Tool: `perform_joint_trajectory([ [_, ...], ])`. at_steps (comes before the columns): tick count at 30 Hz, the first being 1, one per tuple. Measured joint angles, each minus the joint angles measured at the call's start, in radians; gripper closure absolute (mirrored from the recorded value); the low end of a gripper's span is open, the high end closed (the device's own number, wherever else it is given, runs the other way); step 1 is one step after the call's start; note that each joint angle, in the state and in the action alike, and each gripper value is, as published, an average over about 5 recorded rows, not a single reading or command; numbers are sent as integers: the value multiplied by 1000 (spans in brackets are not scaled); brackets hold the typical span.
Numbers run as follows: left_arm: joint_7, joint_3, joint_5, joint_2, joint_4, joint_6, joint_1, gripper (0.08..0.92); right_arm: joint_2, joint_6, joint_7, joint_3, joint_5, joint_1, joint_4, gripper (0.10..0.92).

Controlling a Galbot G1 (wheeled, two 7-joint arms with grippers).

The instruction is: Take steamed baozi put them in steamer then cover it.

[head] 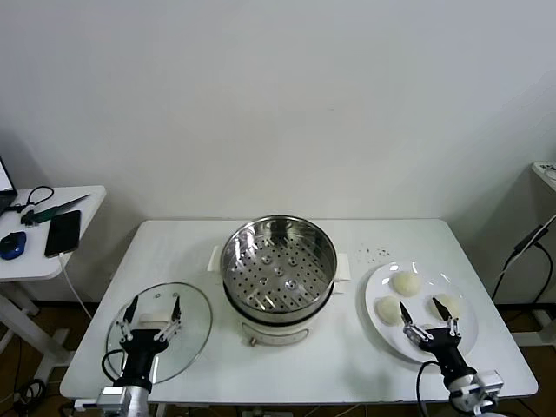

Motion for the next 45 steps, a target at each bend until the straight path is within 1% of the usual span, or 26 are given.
perform_joint_trajectory([
  [2, -1, 0, -1, 1, 1, 1, -1, 177, -16, -12, -16, 1, -13, 8, -5, 203],
  [6, -5, 5, 0, 8, 4, 5, -6, 177, -102, -66, -102, -3, -67, 50, -33, 203],
  [15, -31, 27, 15, 22, -3, 21, 2, 177, -360, -136, -400, -73, -206, 234, -165, 203],
  [20, -40, 29, 13, 31, -3, 23, 6, 177, -487, -144, -560, -202, -294, 419, -263, 203],
  [26, -48, 28, 7, 36, -2, 29, 7, 177, -592, -141, -705, -469, -384, 702, -365, 203],
  [30, -54, 28, 9, 37, 0, 34, 8, 177, -622, -141, -770, -683, -426, 903, -434, 203],
  [35, -59, 28, 17, 37, 5, 39, 10, 177, -621, -153, -823, -933, -457, 1132, -519, 203],
  [40, -63, 33, 33, 38, 15, 39, 8, 177, -582, -169, -853, -1135, -478, 1309, -598, 203],
  [45, -68, 35, 43, 41, 22, 41, 3, 177, -523, -181, -874, -1287, -490, 1413, -669, 203],
])
